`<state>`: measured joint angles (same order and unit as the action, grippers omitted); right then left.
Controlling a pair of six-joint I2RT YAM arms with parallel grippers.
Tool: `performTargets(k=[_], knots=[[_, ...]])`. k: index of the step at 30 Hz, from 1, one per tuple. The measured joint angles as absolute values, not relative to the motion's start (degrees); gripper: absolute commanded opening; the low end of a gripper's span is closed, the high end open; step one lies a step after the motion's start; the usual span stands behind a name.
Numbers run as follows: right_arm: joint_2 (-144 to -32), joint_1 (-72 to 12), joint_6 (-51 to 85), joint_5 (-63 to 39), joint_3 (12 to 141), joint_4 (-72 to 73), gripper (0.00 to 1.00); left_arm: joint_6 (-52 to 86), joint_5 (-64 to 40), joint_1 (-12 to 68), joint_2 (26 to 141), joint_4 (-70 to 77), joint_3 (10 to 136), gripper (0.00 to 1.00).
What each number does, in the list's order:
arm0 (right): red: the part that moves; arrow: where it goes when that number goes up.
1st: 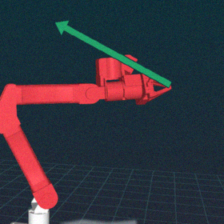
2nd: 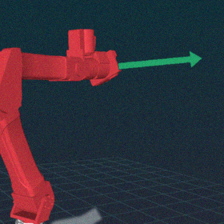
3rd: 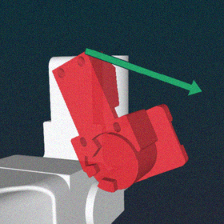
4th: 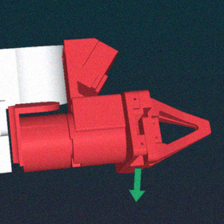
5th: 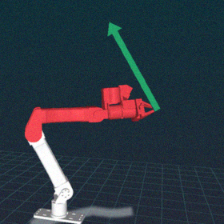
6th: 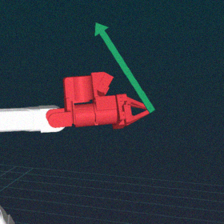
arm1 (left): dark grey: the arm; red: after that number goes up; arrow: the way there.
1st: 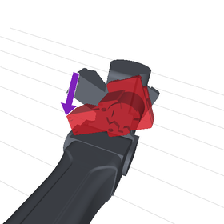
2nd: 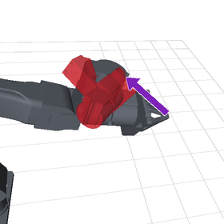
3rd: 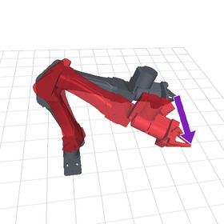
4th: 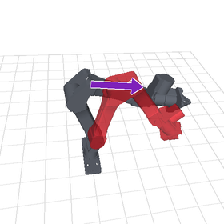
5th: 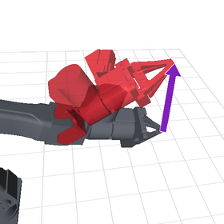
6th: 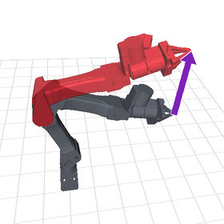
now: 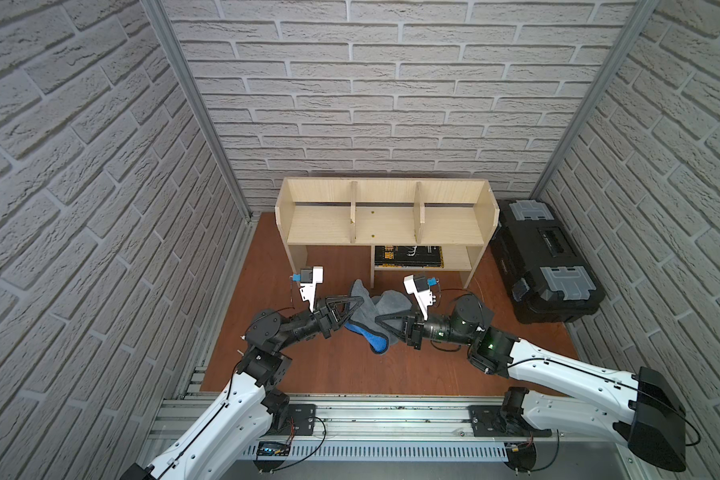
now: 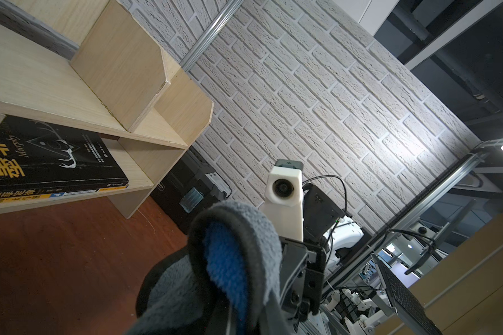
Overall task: Wipe the bookshelf clean with a cloth
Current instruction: Adjust the cleaning item.
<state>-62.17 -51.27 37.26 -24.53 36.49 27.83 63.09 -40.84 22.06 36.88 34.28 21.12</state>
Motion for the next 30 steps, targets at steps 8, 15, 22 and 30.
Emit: performTargets(k=[8, 15, 22, 30], knots=[[-67.9, -51.2, 37.8, -27.3, 39.7, 28.4, 0.06, 63.8, -41.8, 23.6, 38.4, 35.5, 21.1, 0.69], [-70.0, -51.2, 37.8, -30.2, 42.0, 28.4, 0.04, 62.1, -43.1, 25.2, 40.1, 33.9, 21.9, 0.59], [-71.5, -51.2, 37.4, -33.0, 44.0, 27.2, 0.03, 61.4, -43.3, 25.4, 41.0, 32.9, 23.3, 0.43], [-71.9, -51.2, 37.1, -33.5, 44.1, 26.3, 0.18, 60.6, -43.5, 25.3, 41.0, 32.3, 23.5, 0.03]])
